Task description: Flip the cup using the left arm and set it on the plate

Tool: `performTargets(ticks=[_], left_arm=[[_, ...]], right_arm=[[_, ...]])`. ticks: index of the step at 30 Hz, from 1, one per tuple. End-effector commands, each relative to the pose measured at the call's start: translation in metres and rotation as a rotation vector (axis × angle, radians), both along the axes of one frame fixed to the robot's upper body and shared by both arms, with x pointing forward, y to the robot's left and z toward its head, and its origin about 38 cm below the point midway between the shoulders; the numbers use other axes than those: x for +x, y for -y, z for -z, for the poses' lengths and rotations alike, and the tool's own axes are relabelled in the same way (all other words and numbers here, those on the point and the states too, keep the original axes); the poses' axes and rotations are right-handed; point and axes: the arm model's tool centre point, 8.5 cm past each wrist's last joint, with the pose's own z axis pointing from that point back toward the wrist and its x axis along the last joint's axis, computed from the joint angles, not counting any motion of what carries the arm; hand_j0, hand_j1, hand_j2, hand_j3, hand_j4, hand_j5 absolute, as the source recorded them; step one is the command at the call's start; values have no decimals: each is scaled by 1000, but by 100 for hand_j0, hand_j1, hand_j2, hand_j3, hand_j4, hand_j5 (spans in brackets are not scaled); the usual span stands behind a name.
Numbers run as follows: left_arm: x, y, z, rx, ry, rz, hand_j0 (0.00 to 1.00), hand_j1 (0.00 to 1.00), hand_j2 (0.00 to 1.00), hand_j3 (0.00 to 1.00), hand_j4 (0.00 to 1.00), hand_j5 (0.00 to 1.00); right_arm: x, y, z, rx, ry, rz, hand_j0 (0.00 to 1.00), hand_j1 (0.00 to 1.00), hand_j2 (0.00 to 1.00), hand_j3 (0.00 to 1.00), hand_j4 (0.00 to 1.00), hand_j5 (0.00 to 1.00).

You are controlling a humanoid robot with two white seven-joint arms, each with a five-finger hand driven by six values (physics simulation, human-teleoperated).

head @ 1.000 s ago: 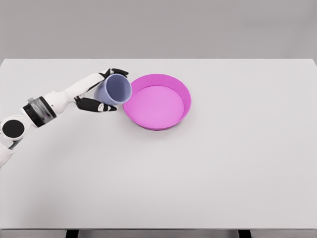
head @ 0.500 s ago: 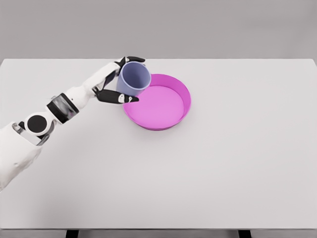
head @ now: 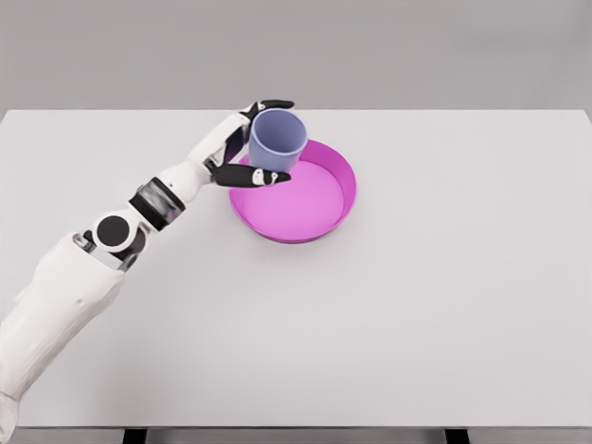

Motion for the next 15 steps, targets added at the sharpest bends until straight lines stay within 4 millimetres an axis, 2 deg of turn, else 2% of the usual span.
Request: performTargets(ticks=[1,15], left_arm=[[1,6,1,-46,5,2,76,76,76,76,76,76],[6,19,35,-78,-60,-30,78,78,78,78,78,78]], right_arm=[[0,0,0,0,0,0,100,100,100,100,100,100],[0,0,0,0,0,0,100,100,100,100,100,100]])
